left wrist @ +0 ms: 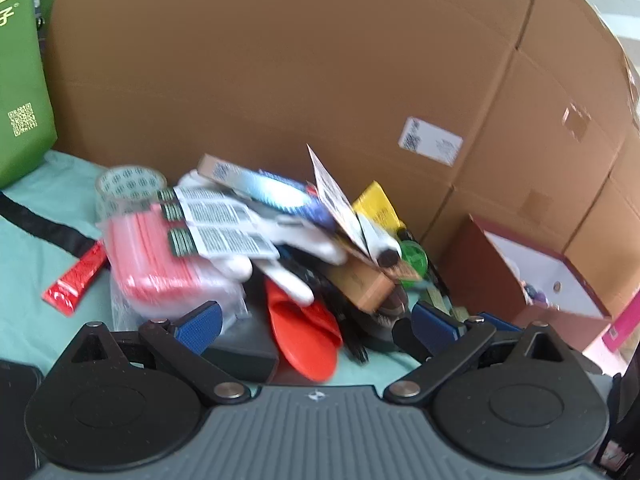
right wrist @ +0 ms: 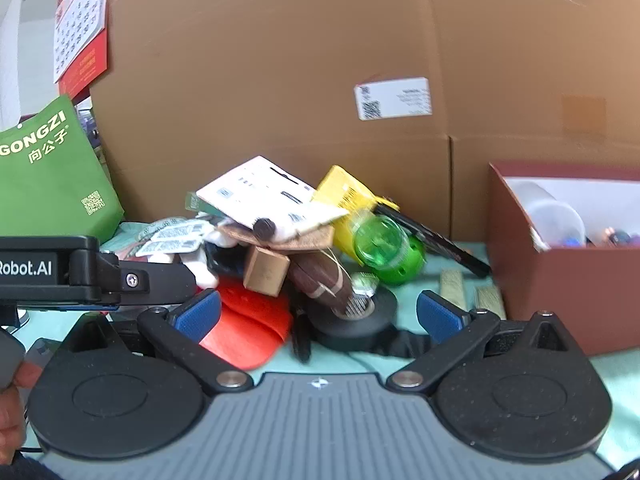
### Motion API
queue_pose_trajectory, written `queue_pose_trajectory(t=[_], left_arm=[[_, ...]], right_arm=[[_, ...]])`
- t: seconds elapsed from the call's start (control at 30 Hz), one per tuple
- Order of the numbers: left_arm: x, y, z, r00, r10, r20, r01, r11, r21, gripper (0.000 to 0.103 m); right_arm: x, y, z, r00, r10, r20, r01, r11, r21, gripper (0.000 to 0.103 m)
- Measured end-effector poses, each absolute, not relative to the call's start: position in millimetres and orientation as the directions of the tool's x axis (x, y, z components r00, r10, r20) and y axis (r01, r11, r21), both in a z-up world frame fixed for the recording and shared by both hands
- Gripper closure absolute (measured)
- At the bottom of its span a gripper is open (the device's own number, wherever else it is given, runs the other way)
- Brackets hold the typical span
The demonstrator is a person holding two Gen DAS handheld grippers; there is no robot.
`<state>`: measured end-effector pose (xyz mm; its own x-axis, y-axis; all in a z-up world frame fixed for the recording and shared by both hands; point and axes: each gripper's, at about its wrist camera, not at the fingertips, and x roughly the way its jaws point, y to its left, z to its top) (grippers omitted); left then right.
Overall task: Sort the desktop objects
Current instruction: 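Move both open tools back to the pile of items, then grasp the white tube with the left tool while the right tool grips its cap end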
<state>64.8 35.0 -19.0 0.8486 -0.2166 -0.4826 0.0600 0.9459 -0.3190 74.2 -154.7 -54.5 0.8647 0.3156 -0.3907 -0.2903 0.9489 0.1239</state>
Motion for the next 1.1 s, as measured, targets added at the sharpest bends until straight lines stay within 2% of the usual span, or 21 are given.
queue_pose_trajectory(t=[0.23,0.27,0.3,0.43,0.5,0.53,0.6,0.67,0.83,1.0,1.1], left_arm=[[86,40,6,0.873,-0.232,-0.429,0.105,0.948,-0.3,0.0],[90,39,9,0.874,-0.242,-0.421,0.117,0.946,-0.302,0.0],[93,39,11,0.873,-0.254,-0.415,0.13,0.944,-0.304,0.0],[105,38,13,0.859,-0.305,-0.41,0.174,0.929,-0.327,0.0],[111,36,13,0.849,-0.327,-0.415,0.191,0.922,-0.336,0.003],[114,36,12,0.845,-0.339,-0.415,0.202,0.919,-0.339,0.006],[121,33,10,0.83,-0.355,-0.43,0.212,0.914,-0.345,0.023],[126,31,9,0.816,-0.379,-0.436,0.227,0.904,-0.362,0.027],[127,23,10,0.821,-0.372,-0.432,0.238,0.912,-0.333,0.027],[126,30,9,0.815,-0.381,-0.437,0.222,0.902,-0.371,0.029],[117,32,11,0.817,-0.388,-0.428,0.236,0.9,-0.366,0.03]], right_arm=[[97,-133,-41,0.888,0.316,-0.335,-0.314,0.947,0.061,0.003],[101,-131,-39,0.887,0.321,-0.331,-0.319,0.946,0.062,0.008],[106,-128,-38,0.887,0.323,-0.329,-0.32,0.945,0.065,0.019],[122,-120,-34,0.888,0.323,-0.327,-0.315,0.946,0.081,0.024],[129,-118,-34,0.888,0.323,-0.328,-0.311,0.946,0.09,0.031],[132,-118,-34,0.888,0.318,-0.332,-0.303,0.948,0.097,0.033],[138,-117,-36,0.882,0.318,-0.347,-0.301,0.948,0.102,0.04],[143,-118,-38,0.878,0.316,-0.36,-0.297,0.949,0.11,0.044],[148,-124,-41,0.872,0.323,-0.369,-0.29,0.946,0.143,0.047],[149,-131,-45,0.846,0.374,-0.38,-0.309,0.925,0.222,0.064],[143,-131,-44,0.841,0.389,-0.376,-0.33,0.92,0.213,0.073]])
